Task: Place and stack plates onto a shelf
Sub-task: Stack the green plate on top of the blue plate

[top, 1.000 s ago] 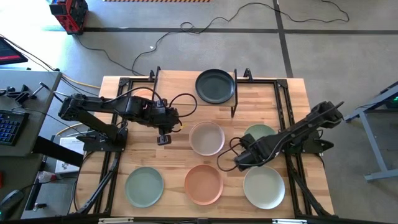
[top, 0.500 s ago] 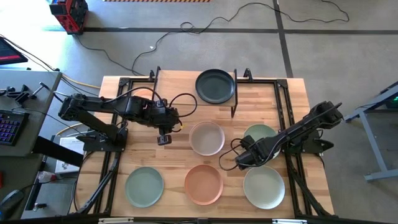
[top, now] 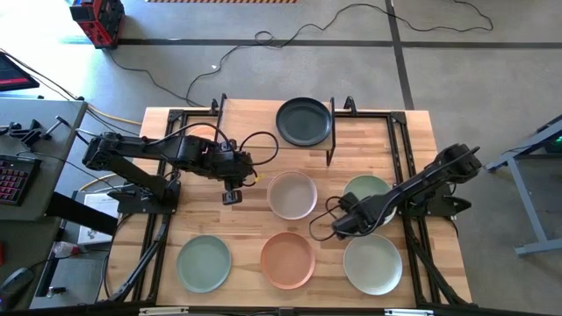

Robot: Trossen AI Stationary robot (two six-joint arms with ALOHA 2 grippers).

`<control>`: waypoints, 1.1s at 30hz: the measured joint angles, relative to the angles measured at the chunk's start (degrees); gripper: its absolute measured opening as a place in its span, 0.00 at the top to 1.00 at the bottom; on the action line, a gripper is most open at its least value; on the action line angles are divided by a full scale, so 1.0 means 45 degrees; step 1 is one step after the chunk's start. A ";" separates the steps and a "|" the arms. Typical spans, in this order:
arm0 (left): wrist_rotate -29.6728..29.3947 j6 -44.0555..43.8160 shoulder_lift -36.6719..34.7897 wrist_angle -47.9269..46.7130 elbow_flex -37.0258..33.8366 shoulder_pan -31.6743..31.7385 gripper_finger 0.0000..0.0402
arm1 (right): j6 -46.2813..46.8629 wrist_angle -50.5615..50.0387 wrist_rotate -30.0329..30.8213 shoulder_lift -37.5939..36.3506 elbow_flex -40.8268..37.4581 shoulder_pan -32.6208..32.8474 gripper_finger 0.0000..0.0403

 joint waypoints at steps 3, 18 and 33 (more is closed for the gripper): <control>0.0001 0.0023 0.0000 -0.0002 0.0000 0.0002 0.72 | -0.0440 -0.0006 -0.0253 0.0384 0.0000 -0.0164 0.77; -0.0003 0.0257 0.0000 -0.0002 0.0000 0.0000 0.72 | -0.0813 -0.0005 -0.0734 0.0709 0.0029 -0.0960 0.98; -0.0003 0.0437 0.0000 -0.0002 0.0000 0.0002 0.72 | -0.1008 -0.2787 -0.0042 0.0709 0.2485 -0.1197 1.00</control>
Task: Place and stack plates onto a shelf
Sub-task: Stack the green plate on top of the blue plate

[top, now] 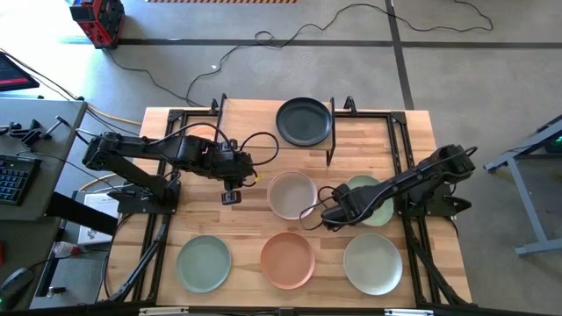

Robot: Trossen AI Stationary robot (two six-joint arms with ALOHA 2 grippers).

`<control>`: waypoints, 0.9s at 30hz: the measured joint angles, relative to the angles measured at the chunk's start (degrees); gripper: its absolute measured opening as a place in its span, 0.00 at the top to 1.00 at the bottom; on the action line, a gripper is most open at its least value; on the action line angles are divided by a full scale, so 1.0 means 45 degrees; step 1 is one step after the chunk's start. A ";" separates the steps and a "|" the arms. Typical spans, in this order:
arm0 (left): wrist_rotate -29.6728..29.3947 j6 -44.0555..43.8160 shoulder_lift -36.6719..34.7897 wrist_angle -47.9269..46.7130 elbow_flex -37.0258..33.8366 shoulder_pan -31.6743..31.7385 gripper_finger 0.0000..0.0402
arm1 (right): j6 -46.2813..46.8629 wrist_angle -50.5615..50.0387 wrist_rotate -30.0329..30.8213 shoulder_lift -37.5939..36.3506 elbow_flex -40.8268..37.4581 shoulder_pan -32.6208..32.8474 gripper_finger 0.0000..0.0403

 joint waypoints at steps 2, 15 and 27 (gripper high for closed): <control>0.0000 0.0000 0.0000 0.0000 0.0000 -0.0001 0.72 | -0.0006 -0.0537 0.0203 0.0000 0.0463 0.0009 1.00; 0.0000 -0.0005 0.0000 -0.0010 0.0000 0.0000 0.72 | 0.0358 -0.3637 0.1956 0.0000 0.3261 0.0011 1.00; -0.0141 -0.0002 0.0005 -0.0010 0.0000 0.0015 0.72 | 0.0317 -0.5636 0.3997 -0.0514 0.5025 -0.0597 1.00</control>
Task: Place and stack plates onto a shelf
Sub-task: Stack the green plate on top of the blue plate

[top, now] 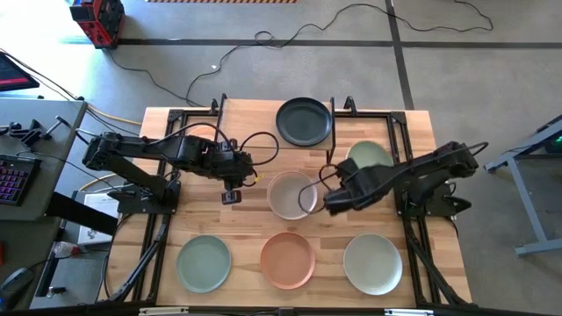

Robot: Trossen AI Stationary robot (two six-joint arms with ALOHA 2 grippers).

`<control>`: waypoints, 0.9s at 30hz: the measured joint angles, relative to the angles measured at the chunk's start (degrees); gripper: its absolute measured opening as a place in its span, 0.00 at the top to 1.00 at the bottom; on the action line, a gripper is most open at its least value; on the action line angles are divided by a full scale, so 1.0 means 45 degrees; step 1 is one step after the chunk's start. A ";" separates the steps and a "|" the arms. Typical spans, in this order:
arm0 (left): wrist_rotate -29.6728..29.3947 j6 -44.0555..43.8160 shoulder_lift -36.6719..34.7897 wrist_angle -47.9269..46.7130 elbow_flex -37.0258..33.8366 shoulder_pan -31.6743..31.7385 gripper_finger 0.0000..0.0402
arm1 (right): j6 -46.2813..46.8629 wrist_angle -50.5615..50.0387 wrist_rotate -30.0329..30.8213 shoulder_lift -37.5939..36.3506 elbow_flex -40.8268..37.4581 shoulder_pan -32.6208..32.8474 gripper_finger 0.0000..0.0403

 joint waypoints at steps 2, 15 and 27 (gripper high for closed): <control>0.0000 -0.0003 0.0000 0.0019 0.0000 0.0078 0.72 | -0.0449 -0.0014 0.0366 -0.0114 0.0058 -0.0328 1.00; -0.0019 -0.0255 0.0005 0.0010 0.0000 0.1071 0.72 | -0.5908 0.0215 0.2272 -0.0248 0.1329 -0.3674 1.00; -0.0005 -0.0707 0.0005 0.0018 0.0000 0.2140 0.72 | -1.4885 0.4066 0.2685 -0.0248 0.4051 -0.6791 1.00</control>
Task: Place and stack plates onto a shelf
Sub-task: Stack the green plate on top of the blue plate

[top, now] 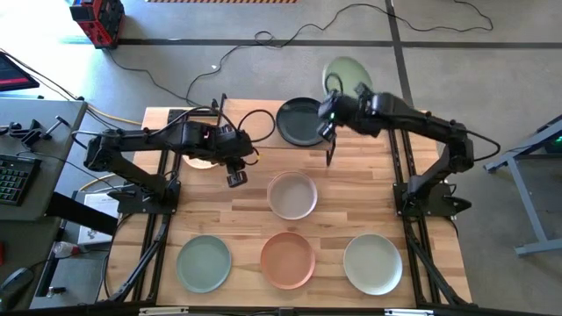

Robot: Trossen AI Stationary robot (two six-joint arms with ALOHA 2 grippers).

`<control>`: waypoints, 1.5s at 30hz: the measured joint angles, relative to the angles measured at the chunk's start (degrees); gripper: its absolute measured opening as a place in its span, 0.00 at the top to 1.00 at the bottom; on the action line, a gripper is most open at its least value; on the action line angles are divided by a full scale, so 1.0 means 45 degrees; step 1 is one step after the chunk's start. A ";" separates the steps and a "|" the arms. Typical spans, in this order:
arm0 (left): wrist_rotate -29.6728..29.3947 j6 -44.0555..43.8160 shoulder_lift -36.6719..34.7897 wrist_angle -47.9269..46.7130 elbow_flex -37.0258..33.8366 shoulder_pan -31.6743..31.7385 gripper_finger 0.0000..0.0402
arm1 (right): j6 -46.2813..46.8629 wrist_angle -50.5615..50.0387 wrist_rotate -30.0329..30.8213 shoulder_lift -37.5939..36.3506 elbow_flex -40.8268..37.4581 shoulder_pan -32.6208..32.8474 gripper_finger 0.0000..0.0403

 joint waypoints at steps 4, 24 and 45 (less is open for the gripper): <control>-0.0005 -0.0447 0.0000 -0.0004 0.0000 0.0356 0.72 | -0.2709 0.1783 -0.0899 0.0000 0.0550 -0.0788 1.00; 0.0000 -0.1784 -0.0005 0.0001 0.0000 0.0861 0.72 | -1.0455 0.2842 -0.7416 0.0093 0.0704 -0.2186 1.00; 0.0000 -0.2425 -0.0010 0.0001 0.0000 0.0860 0.72 | -1.0963 0.0144 -0.7835 0.2261 0.0699 -0.1039 1.00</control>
